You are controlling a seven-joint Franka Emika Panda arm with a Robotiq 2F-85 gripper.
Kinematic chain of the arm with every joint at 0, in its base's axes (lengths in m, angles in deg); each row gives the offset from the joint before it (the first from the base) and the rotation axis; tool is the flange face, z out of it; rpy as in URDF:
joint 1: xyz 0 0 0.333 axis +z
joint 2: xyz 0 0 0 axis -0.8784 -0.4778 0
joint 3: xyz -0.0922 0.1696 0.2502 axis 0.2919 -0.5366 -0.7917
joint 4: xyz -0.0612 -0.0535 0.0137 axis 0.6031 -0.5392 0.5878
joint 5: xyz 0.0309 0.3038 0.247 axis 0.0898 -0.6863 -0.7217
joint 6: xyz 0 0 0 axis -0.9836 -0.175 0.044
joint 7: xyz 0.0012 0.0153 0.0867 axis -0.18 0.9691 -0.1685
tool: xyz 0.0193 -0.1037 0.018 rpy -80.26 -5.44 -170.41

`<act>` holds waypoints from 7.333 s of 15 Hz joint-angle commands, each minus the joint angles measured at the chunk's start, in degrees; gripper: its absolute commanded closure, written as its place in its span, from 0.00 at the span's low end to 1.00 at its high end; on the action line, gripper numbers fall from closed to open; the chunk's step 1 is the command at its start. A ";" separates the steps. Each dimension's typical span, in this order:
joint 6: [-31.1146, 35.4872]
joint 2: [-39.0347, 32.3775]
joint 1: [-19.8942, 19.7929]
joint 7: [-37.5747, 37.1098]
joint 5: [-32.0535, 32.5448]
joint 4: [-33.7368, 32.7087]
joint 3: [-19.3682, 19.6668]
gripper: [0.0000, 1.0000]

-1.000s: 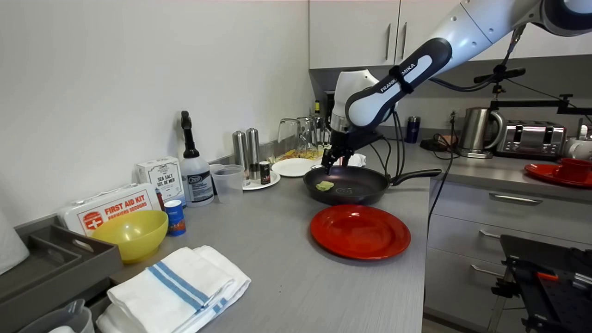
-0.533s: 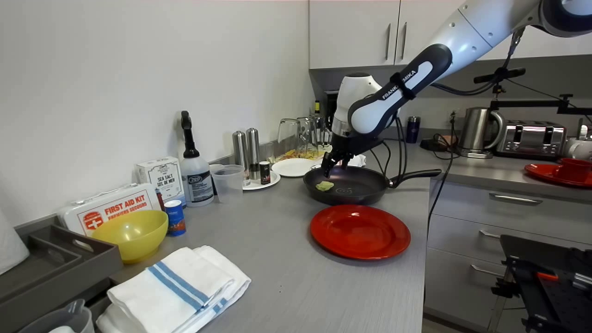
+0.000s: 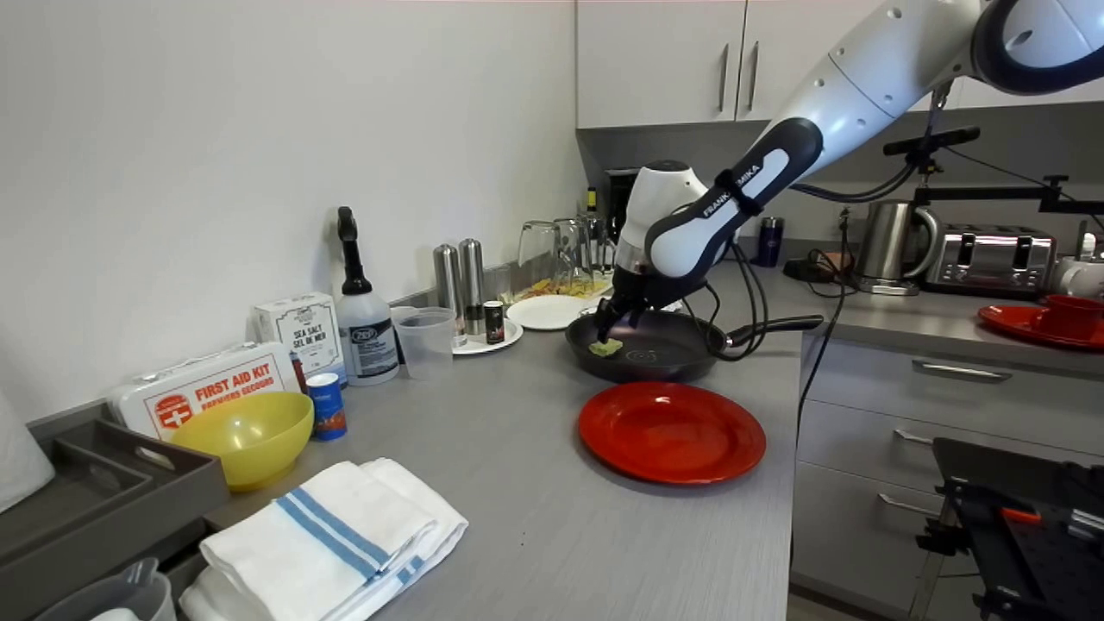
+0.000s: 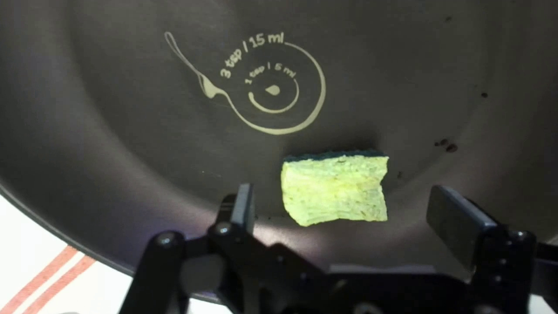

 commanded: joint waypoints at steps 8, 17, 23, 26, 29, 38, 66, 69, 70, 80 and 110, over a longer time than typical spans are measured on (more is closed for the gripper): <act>-1.22 -8.55 -0.68 1.08 -4.23 -11.46 0.02 0.00; -5.39 -10.69 -1.66 2.43 -4.77 -15.53 -0.50 0.00; -8.63 -9.79 -2.29 4.51 -4.96 -15.01 -1.77 0.00; -9.86 -9.80 -2.49 5.57 -5.22 -15.25 -2.38 0.00; -11.02 -10.06 -2.61 5.92 -5.43 -15.76 -2.53 0.00; -12.15 -10.96 -2.74 5.31 -5.52 -16.93 -2.28 0.52; -15.68 -10.94 -1.08 -7.75 -3.22 -14.27 6.62 0.61; -16.31 -10.80 -1.58 -10.09 -4.38 -14.11 7.14 0.61; -16.45 -10.84 -1.58 -11.36 -4.62 -14.07 7.41 0.61; -16.90 -10.45 -0.94 -10.33 -5.42 -14.45 3.40 0.61; -0.25 5.65 2.10 -6.56 -4.54 14.88 4.55 0.61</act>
